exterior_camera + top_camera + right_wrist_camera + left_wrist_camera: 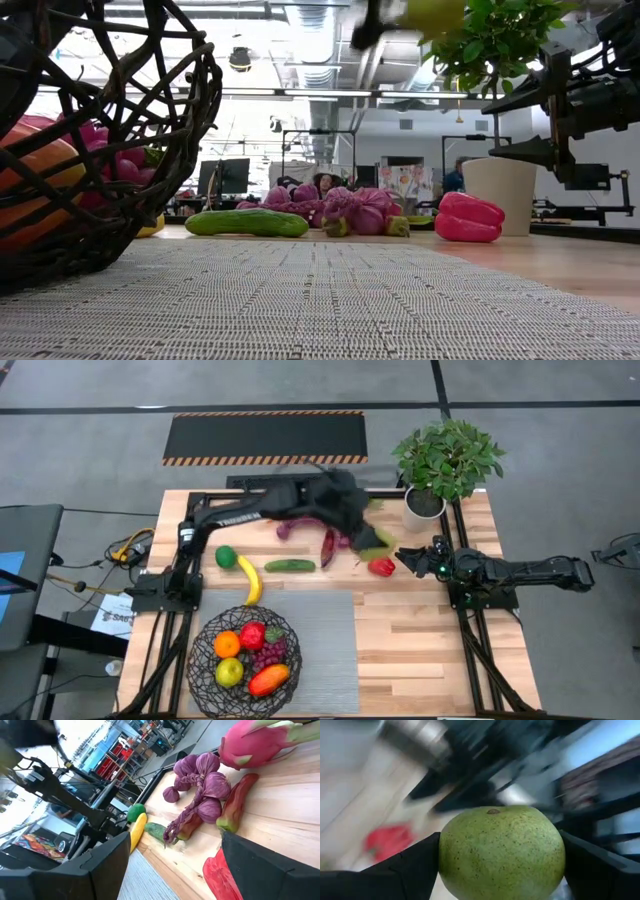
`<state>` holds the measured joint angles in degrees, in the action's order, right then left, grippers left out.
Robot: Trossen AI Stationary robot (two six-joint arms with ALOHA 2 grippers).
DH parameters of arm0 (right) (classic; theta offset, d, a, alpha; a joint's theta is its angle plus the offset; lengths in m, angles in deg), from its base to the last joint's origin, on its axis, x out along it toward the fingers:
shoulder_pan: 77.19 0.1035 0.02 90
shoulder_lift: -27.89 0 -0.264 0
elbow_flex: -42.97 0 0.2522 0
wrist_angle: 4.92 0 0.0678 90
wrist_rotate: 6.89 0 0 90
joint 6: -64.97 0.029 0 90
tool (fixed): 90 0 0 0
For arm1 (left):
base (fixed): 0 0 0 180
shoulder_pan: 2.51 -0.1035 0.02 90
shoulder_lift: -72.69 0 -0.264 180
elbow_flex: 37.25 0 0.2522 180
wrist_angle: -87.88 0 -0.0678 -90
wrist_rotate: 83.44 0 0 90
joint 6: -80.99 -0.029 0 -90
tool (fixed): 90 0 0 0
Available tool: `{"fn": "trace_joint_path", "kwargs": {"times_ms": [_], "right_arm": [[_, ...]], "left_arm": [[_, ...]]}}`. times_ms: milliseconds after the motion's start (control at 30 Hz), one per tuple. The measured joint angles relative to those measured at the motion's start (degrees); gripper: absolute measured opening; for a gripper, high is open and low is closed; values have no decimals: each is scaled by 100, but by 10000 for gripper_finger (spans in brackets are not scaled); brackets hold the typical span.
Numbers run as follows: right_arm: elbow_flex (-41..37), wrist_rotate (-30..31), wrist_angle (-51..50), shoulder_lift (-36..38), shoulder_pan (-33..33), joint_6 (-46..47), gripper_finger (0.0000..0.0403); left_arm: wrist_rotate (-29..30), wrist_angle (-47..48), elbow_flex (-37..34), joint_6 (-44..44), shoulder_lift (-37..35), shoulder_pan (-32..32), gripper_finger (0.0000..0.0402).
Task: Build produce basket
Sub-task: Put the pear into the black wire basket
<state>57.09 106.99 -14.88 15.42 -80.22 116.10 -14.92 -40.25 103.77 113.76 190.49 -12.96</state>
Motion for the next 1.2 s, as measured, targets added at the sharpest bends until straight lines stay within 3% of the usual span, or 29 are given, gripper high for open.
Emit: {"fn": "trace_joint_path", "kwargs": {"times_ms": [100, 233, 400, 600, 767, 900, 1033, 1200], "right_arm": [[0, 0, 0, 0, 0, 0, 333], [0, 1, 2, 4, 0, -2, 333], [-2, -2, 2, 15, 0, -4, 333], [0, 0, 3, 8, 0, -12, 333], [0, 2, 2, 9, 0, -15, 333], [0, 2, 2, 9, 0, -10, 333], [0, 2, 2, 9, 0, -5, 333], [0, 0, 2, 9, 0, 167, 333]], "left_arm": [[-212, -137, 793, 173, -31, -39, 331], [-613, -1549, 439, 860, -511, -129, 332], [-1074, -2729, 425, 1026, -921, -106, 332], [-1983, -4972, 422, 1377, -1150, 175, 332], [-2668, -7381, 422, 2205, -1207, 551, 332], [-3117, -8728, 425, 2940, -1207, 910, 332], [-3128, -9147, 425, 3055, -1207, 1361, 332], [-3216, -9016, 423, 2387, -1198, 2040, 332]]}}
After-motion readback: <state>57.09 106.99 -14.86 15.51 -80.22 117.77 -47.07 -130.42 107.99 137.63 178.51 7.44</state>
